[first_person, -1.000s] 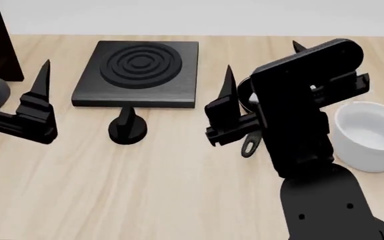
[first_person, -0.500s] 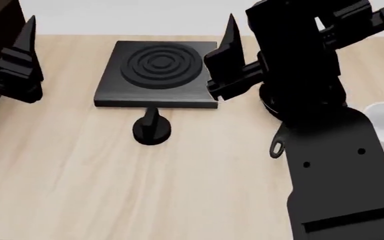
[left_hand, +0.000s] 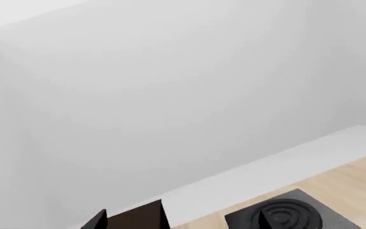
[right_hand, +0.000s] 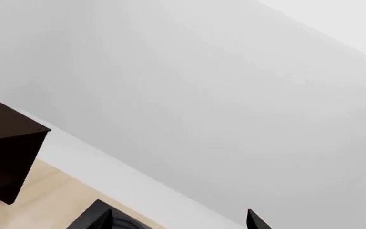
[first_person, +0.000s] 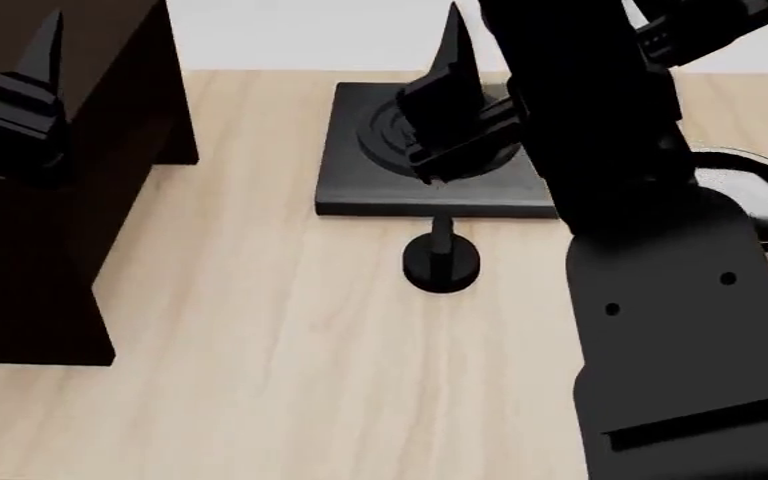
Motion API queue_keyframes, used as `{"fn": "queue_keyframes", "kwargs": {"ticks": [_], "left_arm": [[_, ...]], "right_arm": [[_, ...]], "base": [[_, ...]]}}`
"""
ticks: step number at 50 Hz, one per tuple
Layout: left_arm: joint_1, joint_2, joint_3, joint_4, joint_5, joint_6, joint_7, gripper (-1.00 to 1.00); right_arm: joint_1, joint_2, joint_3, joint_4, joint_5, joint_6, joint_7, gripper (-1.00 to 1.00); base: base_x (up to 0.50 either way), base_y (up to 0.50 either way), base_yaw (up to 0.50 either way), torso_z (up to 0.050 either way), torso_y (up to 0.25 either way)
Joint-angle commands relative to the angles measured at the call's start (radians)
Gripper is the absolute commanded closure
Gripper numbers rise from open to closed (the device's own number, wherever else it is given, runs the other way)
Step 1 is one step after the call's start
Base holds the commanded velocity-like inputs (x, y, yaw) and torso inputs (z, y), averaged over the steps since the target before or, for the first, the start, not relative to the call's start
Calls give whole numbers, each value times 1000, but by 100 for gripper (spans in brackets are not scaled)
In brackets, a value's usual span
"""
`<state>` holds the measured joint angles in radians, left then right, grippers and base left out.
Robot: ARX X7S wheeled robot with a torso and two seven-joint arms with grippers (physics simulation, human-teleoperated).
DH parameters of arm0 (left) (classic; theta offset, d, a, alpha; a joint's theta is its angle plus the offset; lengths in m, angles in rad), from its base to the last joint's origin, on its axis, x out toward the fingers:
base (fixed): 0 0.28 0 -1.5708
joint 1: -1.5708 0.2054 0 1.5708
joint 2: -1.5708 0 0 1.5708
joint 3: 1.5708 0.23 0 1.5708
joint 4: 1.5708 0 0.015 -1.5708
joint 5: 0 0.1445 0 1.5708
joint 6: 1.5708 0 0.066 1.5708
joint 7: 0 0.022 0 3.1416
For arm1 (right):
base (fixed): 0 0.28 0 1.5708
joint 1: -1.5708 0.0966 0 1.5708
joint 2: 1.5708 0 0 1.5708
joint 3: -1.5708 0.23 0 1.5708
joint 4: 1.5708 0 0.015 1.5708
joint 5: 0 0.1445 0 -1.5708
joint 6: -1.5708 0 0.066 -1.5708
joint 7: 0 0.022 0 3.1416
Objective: Put the frying pan under the cabinet shelf.
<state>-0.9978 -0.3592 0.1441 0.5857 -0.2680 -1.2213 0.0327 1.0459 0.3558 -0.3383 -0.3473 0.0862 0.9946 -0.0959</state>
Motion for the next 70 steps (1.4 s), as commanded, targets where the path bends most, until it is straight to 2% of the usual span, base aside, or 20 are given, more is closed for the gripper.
{"fn": "queue_keyframes", "kwargs": {"ticks": [1, 13, 30, 70], "left_arm": [[-3, -4, 0, 6, -6, -8, -1, -100], [-18, -4, 1, 7, -13, -15, -1, -100], [-16, -2, 5, 14, -21, -15, -4, -100], [-53, 0, 5, 29, -43, -46, -14, -100]], "right_arm": [[9, 3, 0, -11, 3, 14, 1, -100], [8, 7, 1, -25, -10, -15, 20, -100], [30, 12, -75, -37, -32, 9, 15, -100], [37, 25, -62, -94, -12, 59, 10, -100]], "base": [[0, 500, 0, 0, 0], [0, 133, 0, 0, 0], [500, 0, 0, 0, 0], [500, 0, 0, 0, 1]]}}
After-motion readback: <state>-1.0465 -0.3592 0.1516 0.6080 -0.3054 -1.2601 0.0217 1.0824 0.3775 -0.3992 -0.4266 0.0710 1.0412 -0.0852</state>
